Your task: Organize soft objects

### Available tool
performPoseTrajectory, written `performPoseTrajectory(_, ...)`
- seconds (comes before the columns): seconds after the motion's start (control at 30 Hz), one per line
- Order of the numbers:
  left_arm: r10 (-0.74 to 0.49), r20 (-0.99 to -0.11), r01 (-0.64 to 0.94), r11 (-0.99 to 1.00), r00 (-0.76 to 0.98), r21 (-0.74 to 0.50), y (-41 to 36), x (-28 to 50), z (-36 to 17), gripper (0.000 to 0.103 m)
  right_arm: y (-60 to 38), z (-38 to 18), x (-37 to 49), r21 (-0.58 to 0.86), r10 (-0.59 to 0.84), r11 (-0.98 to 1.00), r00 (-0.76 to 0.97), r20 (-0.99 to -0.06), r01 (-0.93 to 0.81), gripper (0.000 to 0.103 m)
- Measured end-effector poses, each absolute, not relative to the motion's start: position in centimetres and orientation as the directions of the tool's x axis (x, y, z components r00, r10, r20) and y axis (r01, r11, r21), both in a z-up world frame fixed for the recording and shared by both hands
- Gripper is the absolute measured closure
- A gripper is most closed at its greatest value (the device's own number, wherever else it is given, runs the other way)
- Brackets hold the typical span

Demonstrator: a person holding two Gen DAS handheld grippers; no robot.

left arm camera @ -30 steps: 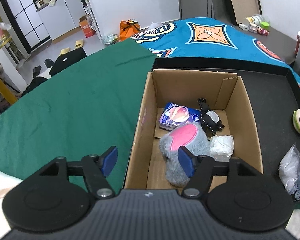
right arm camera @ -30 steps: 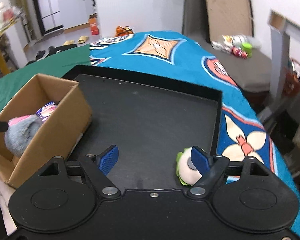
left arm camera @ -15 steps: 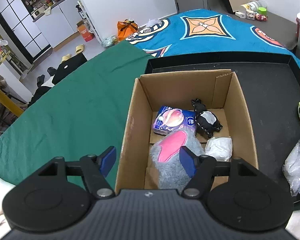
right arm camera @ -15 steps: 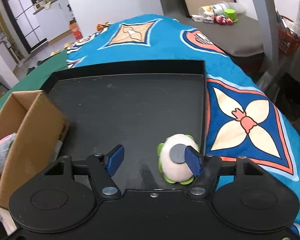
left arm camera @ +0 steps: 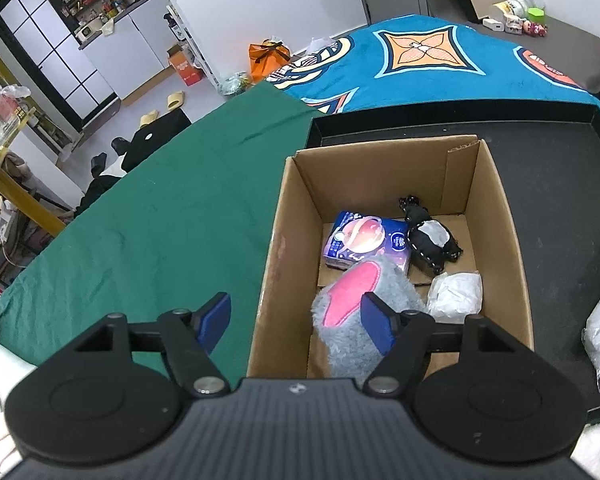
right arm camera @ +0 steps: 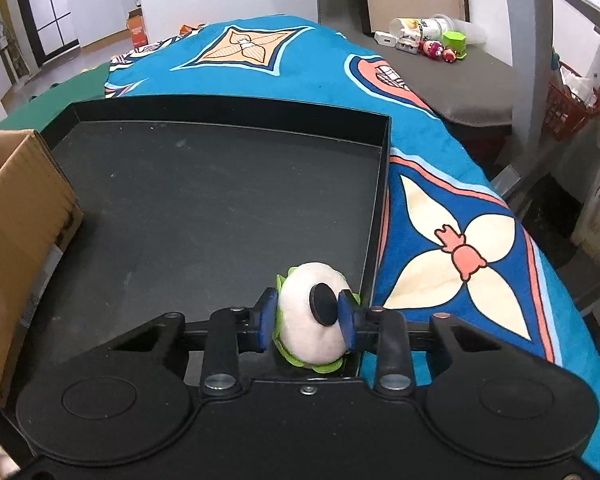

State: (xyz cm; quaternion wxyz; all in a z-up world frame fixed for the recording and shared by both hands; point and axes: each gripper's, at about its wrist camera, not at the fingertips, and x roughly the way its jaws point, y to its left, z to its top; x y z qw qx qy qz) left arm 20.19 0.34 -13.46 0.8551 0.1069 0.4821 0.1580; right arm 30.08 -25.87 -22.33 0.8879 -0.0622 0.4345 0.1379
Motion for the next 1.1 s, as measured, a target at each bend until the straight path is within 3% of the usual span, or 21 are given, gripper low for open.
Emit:
performPoseTrajectory(0.2, 0.378, -0.784, -0.175, 0.925, 0.492, 0.337, 0.4, 19.5, -12.9, 0.033, -26.1, -21.0, 29.7, 0.051, 0.23, 0.952, 0.598, -0.768, -0.301, 0.08)
performPoseTrajectory(0.27, 0.38, -0.782, -0.179, 0.924, 0.494, 0.337, 0.5, 19.3, -12.7, 0.033, -26.1, -20.3, 29.5, 0.073, 0.251, 0.95, 0.604, -0.757, -0.303, 0.095)
performPoseTrajectory(0.33, 0.383, -0.78, -0.183, 0.924, 0.496, 0.337, 0.5, 19.1, -12.5, 0.033, -26.1, -19.7, 29.3, 0.092, 0.27, 0.947, 0.606, -0.748, -0.307, 0.102)
performPoseTrajectory(0.6, 0.383, -0.773, -0.193, 0.923, 0.506, 0.332, 1.0, 18.4, -11.8, 0.033, -26.2, -18.6, 29.2, 0.175, 0.331, 0.936, 0.599, -0.729, -0.305, 0.103)
performPoseTrajectory(0.7, 0.38, -0.774, -0.195, 0.925, 0.507, 0.327, 1.2, 18.3, -11.8, 0.033, -26.7, -19.1, 29.6, 0.218, 0.344, 0.936, 0.574, -0.744, -0.278, 0.097)
performPoseTrajectory(0.87, 0.375, -0.774, -0.192, 0.927, 0.509, 0.323, 1.4, 18.2, -11.9, 0.033, -27.1, -20.2, 30.0, 0.239, 0.33, 0.943, 0.55, -0.767, -0.232, 0.05)
performPoseTrajectory(1.1, 0.367, -0.78, -0.193, 0.93, 0.506, 0.313, 1.8, 18.6, -12.5, 0.033, -26.7, -21.4, 30.2, 0.209, 0.309, 0.948, 0.533, -0.787, -0.241, 0.045)
